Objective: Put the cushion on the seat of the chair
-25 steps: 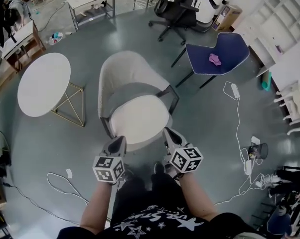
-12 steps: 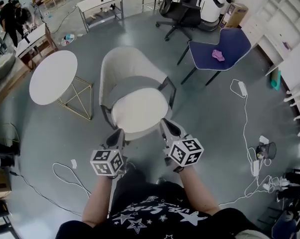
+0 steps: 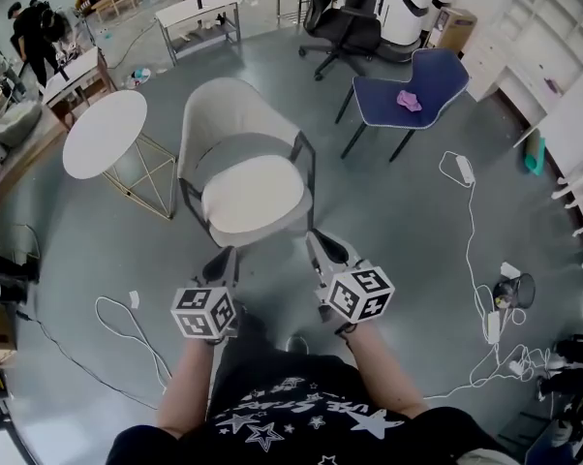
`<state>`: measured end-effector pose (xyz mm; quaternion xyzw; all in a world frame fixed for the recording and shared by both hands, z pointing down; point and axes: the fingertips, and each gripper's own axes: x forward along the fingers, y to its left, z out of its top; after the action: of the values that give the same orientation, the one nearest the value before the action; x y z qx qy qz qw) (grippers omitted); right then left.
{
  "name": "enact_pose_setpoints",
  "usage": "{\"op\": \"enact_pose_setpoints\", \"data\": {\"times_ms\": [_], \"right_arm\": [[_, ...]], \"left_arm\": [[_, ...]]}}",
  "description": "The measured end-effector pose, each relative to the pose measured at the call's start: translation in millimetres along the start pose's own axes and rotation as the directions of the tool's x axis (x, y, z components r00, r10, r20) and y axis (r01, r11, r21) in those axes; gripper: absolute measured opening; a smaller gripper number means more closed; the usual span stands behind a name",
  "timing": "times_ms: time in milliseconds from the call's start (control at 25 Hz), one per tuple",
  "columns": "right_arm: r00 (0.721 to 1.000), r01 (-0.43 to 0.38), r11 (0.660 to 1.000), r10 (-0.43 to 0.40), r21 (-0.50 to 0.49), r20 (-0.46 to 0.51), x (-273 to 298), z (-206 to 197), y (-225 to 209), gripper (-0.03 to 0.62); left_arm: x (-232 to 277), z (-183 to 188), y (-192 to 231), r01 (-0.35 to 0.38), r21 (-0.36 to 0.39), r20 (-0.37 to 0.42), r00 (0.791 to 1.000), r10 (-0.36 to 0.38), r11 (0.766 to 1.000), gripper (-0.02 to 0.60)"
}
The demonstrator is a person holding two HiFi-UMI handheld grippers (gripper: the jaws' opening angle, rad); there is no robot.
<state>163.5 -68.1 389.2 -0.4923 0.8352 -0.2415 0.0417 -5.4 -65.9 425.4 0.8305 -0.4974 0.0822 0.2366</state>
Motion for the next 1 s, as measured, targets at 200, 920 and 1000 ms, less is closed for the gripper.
{"op": "enact_pose_setpoints", "data": {"times_ms": [200,920,1000], "right_arm": [[0.999,-0.03,0.999,0.03,0.02,0.017,-37,-3,-4,0.003],[0.997,-0.051,0.999,0.05,-0.014,-0.058,-40,-59,69,0.003],[0.998,-0.027,0.999,0.026,-0.02,-0.058,-45,-66,82,0.003]], "left_arm": [[-34,-12,-33,-0.027,-0.002,0.037,0.999,0.027,1.0,0.008],[-114,-33,-20,-0.019,-0.008,0.046,0.999,0.019,1.0,0.008],[-129,-34,-13,-0.007,-0.012,0.048,0.999,0.008,1.0,0.008]]}}
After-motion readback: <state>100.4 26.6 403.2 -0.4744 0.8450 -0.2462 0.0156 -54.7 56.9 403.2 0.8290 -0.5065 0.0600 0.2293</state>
